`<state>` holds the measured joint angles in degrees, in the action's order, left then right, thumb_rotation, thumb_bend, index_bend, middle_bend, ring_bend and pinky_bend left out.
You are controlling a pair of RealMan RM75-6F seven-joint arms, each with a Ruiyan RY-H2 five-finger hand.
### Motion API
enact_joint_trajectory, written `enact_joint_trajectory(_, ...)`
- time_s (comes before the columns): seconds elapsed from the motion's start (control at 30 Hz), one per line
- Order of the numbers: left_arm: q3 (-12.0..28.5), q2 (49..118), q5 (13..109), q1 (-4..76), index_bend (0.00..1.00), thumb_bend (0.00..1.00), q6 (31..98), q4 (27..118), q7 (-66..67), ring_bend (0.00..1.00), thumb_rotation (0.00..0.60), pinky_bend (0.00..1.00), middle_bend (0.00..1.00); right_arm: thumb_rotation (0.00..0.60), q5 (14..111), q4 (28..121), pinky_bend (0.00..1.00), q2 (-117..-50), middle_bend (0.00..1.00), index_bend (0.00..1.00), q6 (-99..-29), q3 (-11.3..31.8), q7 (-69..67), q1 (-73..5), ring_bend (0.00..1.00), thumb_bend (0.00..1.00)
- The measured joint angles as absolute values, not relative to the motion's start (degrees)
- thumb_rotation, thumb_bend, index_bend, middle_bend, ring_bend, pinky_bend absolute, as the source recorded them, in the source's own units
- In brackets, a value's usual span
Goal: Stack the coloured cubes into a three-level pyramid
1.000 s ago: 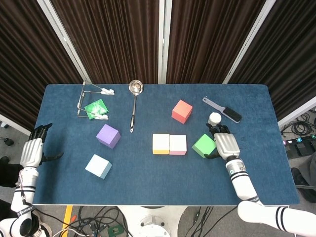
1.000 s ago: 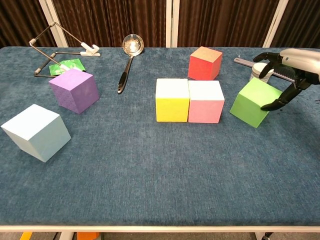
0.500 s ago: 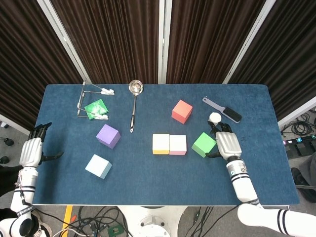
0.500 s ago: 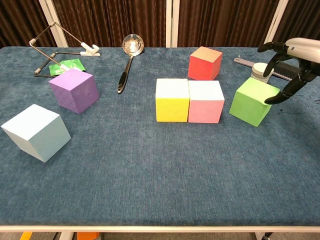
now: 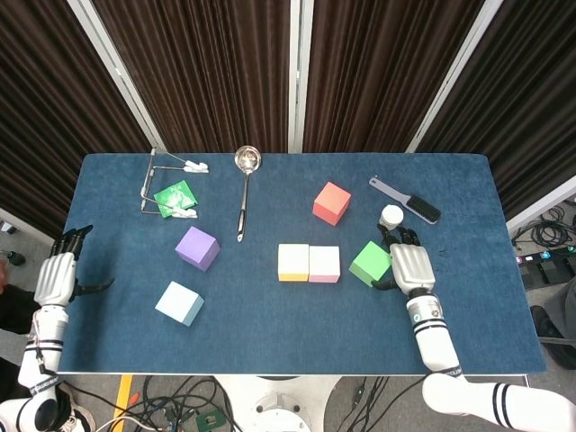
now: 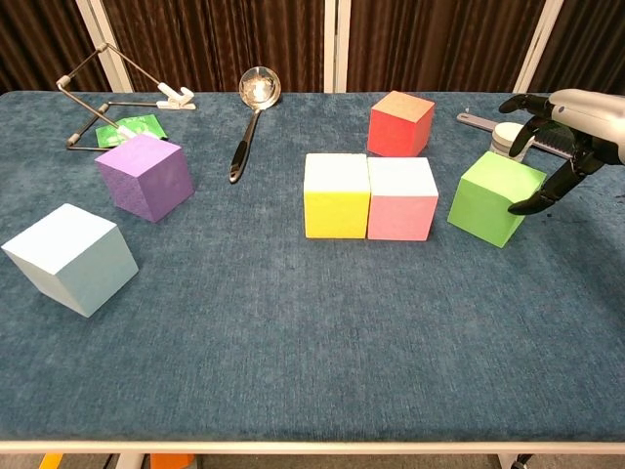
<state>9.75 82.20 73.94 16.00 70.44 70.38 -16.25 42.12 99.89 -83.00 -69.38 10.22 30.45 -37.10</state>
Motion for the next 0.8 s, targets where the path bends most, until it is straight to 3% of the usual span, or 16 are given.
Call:
enact_joint_trajectory(0.23, 9.6, 82.4, 74.0, 15.9, 0.09, 0.1, 70.3, 69.9, -16.8, 0.0, 0.6, 0.06, 0.1, 0.6, 40.6, 99.0, 0.0, -84.1, 0.32, 0.0, -68.3, 10.5, 31.4, -37.4, 0.0, 0.03)
enact_joint_trajectory(0.47, 9.4, 82.5, 74.1, 15.9, 0.09, 0.1, 70.1, 69.8, -16.8, 0.0, 0.6, 0.06, 0.09, 0.6, 41.3, 98.6, 0.0, -85.0, 0.46, 0.0, -70.1, 11.5, 30.3, -37.0, 0.0, 0.12)
enact_joint_trajectory(0.67, 9.4, 82.5, 74.2, 16.0, 0.09, 0.1, 69.9, 70.1, -16.6, 0.0, 0.6, 0.06, 0.09, 0.6, 42.9, 99.6, 0.0, -83.6, 0.46, 0.0, -70.6, 11.6, 30.1, -36.3, 0.01, 0.22)
enact_joint_trajectory(0.8, 9.4, 82.3, 74.2, 16.2, 0.09, 0.1, 69.8, 70.5, -15.9, 0.0, 0.6, 0.06, 0.09, 0.6, 45.2, 100.1, 0.0, -80.1, 0.43, 0.0, -66.8, 11.0, 28.2, -36.2, 0.01, 0.24)
